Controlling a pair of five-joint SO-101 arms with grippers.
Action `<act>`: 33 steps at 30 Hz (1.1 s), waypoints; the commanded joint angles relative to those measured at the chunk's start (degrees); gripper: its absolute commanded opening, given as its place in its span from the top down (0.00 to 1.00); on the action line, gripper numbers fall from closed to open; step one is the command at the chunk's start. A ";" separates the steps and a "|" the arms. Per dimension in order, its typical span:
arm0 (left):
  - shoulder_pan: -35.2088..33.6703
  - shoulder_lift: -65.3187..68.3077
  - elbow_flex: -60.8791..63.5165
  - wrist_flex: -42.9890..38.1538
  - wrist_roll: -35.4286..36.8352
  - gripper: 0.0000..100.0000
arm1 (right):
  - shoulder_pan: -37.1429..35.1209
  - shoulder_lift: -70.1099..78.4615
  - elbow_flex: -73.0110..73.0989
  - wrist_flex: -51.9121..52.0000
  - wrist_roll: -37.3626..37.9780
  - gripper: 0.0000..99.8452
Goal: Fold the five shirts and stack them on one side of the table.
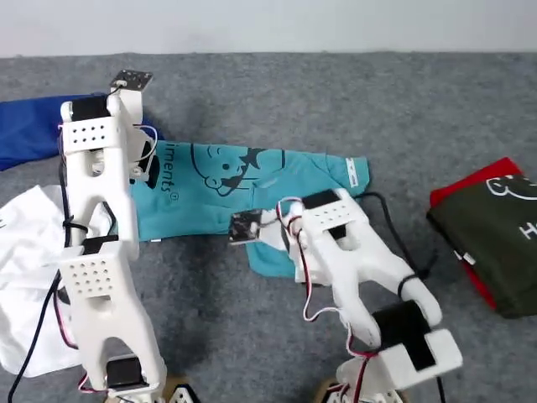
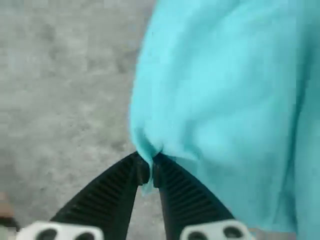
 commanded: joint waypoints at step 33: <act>0.62 -0.62 -0.13 0.88 0.18 0.86 | 7.52 27.91 -36.40 -25.10 -10.20 0.99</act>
